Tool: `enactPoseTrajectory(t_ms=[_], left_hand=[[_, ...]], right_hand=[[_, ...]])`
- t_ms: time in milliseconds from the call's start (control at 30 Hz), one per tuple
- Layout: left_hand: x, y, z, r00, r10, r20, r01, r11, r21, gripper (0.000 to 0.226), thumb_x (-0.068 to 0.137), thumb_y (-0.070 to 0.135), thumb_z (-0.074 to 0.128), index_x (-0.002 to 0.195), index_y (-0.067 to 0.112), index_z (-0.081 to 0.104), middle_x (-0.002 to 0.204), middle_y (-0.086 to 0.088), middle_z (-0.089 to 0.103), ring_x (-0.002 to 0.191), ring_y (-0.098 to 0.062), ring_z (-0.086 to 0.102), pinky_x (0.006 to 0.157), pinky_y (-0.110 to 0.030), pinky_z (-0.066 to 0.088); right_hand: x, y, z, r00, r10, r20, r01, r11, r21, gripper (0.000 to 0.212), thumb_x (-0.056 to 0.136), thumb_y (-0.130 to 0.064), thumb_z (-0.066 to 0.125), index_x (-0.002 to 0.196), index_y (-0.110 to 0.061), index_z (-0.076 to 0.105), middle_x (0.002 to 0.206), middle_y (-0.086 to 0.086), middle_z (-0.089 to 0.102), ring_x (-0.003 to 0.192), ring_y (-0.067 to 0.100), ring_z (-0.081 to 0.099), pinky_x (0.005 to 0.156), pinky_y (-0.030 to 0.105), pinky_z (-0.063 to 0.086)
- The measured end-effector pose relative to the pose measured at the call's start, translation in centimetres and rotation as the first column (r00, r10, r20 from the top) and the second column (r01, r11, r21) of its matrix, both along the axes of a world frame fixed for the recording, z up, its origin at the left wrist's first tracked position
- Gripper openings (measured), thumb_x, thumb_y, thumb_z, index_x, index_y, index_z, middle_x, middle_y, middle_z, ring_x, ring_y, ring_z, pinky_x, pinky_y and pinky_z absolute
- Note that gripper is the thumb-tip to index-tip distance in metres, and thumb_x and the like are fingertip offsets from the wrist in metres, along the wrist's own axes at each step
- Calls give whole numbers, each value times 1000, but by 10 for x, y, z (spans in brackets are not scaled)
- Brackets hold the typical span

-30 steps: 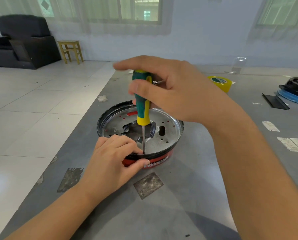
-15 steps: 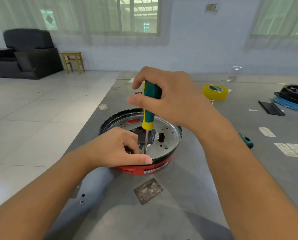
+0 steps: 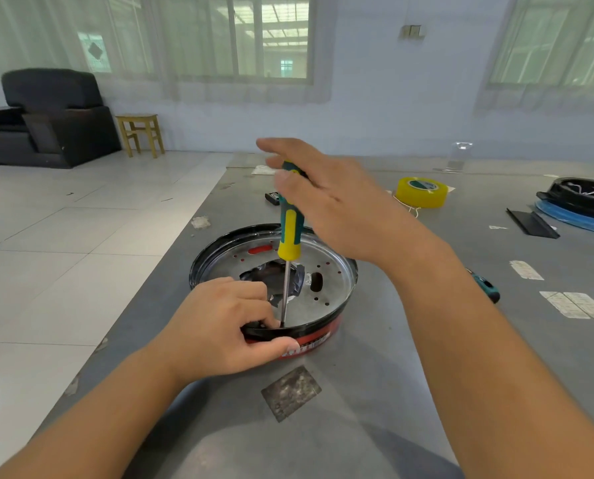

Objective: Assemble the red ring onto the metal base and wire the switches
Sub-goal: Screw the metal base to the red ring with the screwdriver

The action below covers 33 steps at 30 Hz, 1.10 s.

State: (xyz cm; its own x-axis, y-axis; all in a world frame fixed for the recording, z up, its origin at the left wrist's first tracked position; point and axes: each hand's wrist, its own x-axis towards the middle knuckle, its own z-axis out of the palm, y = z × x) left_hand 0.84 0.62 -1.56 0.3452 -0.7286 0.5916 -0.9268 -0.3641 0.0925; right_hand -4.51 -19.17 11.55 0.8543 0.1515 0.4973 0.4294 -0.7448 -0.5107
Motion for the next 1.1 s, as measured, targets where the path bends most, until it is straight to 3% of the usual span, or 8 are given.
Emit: enactPoseTrajectory(t_ms=[100,300,467,600,667,833,1000,1100], left_hand=[[0,0,-1,1000,0,5,0,1000,-8,42,88,69,64,73,31,77,69,15,56,58,-7,51,56,-25,43],[-1,0,0,1000,2,-7,-2,1000,-10,43,88,68,62,74,32,79,69,16,58,58,-5,51,53,-27,45],[-2,1,0,1000,-7,-9,7,1000,-21,41,88,68,64,77,32,80,70,15,59,59,-7,53,54,-27,45],[-2,0,0,1000,-9,8,9,999,-32,39,87,65,66,75,30,79,69,15,59,59,-6,52,55,-25,44],[-2,0,-1,1000,-7,12,7,999,-38,39,87,65,66,74,30,78,69,15,58,59,-6,51,56,-23,42],[-1,1,-1,1000,-8,1,8,1000,-30,41,88,67,64,74,31,78,70,15,58,60,-4,51,55,-24,43],[-1,1,-2,1000,-1,1,2,1000,-25,41,88,67,63,76,31,80,70,15,59,60,-5,52,55,-25,44],[-2,1,-1,1000,-1,-4,0,999,-41,39,87,65,65,75,31,80,70,15,59,59,-6,53,54,-27,46]], right_hand=[[-4,-6,7,984,149,-99,-132,978,163,45,103,-28,47,146,-40,52,131,-7,68,116,10,67,103,39,54],[-4,1,3,989,-41,141,42,999,-9,24,93,-54,66,102,-32,70,74,-6,64,64,2,58,62,12,48],[-11,5,11,979,146,-142,-130,985,112,44,106,-33,41,149,-39,48,141,-15,61,124,4,59,109,35,48],[-16,10,12,995,21,101,-17,999,-47,20,95,-53,63,102,-35,71,78,-11,70,73,2,67,70,23,57],[-15,15,7,977,-89,191,112,988,-110,40,94,-62,59,88,-24,65,65,-6,61,62,8,58,60,26,52],[-12,11,10,982,119,-147,-96,983,157,39,107,-30,40,143,-28,55,131,-12,67,115,2,63,103,30,50],[-11,7,9,994,-24,110,39,990,-135,21,101,-48,57,107,-33,71,81,-3,72,72,7,66,67,23,54],[-8,8,7,999,-33,38,38,988,-150,27,107,-40,46,128,-36,63,103,-7,72,88,5,66,83,29,55]])
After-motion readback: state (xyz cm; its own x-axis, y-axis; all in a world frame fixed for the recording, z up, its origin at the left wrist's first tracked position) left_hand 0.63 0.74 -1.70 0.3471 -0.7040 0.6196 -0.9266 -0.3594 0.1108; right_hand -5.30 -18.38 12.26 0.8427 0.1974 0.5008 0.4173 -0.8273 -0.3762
